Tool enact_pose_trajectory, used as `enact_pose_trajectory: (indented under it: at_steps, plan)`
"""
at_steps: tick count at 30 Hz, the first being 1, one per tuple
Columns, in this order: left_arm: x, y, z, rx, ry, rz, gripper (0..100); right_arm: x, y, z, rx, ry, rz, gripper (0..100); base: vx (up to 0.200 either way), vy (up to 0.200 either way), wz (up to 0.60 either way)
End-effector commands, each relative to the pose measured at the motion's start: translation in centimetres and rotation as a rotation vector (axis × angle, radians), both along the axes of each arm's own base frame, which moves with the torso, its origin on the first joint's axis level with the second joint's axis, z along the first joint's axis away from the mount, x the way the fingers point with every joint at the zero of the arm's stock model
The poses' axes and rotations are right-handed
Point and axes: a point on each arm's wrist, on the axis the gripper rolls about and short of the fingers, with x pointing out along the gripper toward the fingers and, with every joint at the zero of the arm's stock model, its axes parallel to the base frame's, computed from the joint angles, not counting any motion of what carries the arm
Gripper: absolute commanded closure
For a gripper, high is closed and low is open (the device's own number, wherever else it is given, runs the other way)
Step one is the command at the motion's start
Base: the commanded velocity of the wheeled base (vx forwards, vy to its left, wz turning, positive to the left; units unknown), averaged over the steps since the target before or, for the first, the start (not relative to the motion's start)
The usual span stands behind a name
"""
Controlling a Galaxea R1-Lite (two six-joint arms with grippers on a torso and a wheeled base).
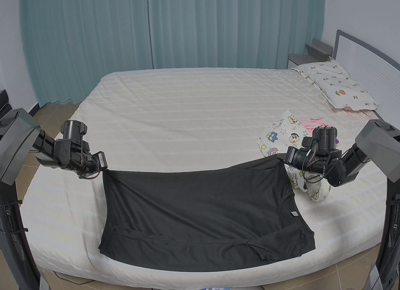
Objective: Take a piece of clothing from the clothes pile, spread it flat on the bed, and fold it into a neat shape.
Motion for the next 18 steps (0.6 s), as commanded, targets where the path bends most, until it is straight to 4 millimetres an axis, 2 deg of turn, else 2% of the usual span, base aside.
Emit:
enact_pose_trajectory:
  at_steps: [1, 12, 18]
  plan:
    - [-0.16, -0.14, 0.31, 0.004, -0.006, -0.007, 100, -0.59, -0.61, 1.42, 0.006, -0.025, -0.012, 100, 0.0, 0.0, 0.0]
    - [0.29, -0.55, 0.16, 0.014, -0.018, -0.023, 100, -0.54, -1.11, 0.86, 0.009, -0.027, -0.022, 100, 0.0, 0.0, 0.0]
    - [-0.1, -0.82, 0.18, 0.014, -0.004, -0.028, 100, -1.29, -1.22, 0.79, 0.01, -0.008, -0.017, 100, 0.0, 0.0, 0.0]
